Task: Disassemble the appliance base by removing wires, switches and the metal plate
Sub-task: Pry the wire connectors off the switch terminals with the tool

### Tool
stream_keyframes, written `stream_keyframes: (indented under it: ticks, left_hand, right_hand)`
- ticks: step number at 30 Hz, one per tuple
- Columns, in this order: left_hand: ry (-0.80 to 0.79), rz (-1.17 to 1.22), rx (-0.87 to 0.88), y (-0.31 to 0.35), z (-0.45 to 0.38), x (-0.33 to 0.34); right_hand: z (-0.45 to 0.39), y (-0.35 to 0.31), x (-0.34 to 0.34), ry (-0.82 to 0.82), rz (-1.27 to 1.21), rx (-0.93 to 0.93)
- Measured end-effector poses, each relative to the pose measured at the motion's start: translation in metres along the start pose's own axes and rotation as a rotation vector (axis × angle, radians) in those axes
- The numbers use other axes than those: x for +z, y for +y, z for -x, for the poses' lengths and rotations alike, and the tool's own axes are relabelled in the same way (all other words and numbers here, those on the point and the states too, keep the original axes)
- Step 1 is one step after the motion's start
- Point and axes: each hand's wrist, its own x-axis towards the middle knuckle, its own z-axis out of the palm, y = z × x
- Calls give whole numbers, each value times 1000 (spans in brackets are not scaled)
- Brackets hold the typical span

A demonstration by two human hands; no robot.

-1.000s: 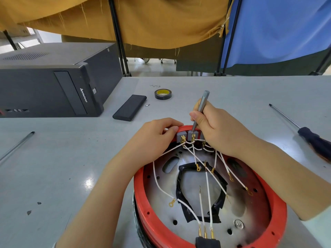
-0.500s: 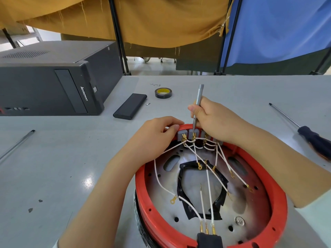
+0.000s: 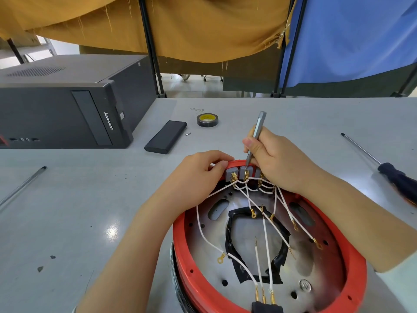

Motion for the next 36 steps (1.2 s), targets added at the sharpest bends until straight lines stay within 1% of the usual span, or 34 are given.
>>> stream_keyframes:
  ticks: [3,9,12,15,17,19,21,25,28,36]
  left_hand:
    - [-1,1,0,0,0,0]
    - [-5,7,-10,2,1,-1]
    - [-7,9,-14,2,1,-1]
    - [-7,18,-13,2,1,-1]
    - [-10,15,-13,2,1,-1]
    - [-10,12,-17,2,1,-1]
    - [-10,2,-22,1,0,-1]
    - [-5,8,-24,1,1,-1]
    - [-2,5,-18,1,1,-1]
    - [2,-11,-13,1,1,-1]
  right_hand:
    - [-1,-1,-1,-11,1,25]
    - [-19,-3,0,-108,-32,182]
    - [-23,-4,-1,-134,-17,221]
    - [-18,-3,1,-88,-43,200]
    - [-12,-3,-2,-58,-124,187]
    - [-7,-3,-8,-89,-221,189]
    - [0,-3,-12,-82,-249,169]
    - [16,3,-4,58,-307,111]
    - [16,4,-2,93,-305,114]
    - [17,3,-1,60,-170,69]
